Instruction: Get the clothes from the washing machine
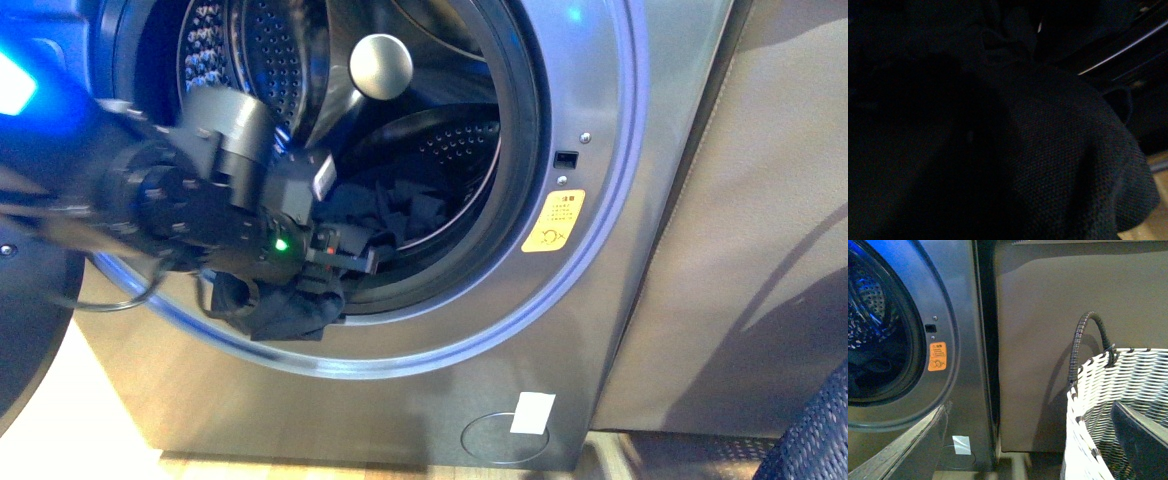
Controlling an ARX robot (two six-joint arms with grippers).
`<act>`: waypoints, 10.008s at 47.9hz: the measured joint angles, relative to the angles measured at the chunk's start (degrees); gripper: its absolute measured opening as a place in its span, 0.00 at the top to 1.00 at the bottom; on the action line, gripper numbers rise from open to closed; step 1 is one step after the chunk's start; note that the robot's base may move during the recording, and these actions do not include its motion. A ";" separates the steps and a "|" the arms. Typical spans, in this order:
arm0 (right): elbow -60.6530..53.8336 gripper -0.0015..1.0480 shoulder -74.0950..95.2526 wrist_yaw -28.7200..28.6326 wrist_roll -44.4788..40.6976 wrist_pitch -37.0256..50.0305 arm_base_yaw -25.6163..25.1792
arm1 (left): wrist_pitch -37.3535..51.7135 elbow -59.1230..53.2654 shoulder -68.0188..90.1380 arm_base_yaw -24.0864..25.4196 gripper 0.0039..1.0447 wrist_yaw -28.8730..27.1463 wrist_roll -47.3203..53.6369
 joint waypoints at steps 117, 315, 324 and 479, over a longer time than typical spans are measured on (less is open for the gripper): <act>0.00 0.07 0.00 0.00 0.00 0.00 0.00 | -27.87 38.64 -36.50 -27.87 0.93 2.36 5.81; 61.13 0.11 97.61 -23.50 17.64 52.68 21.00 | -27.87 38.64 -36.50 -27.71 0.93 1.92 5.84; 57.44 0.47 96.61 -23.67 18.01 54.71 20.68 | -27.87 38.64 -36.50 -27.71 0.93 1.95 5.84; 39.01 0.07 76.26 -43.10 7.08 21.77 -42.71 | -27.85 39.23 -36.54 -27.74 0.06 2.38 5.81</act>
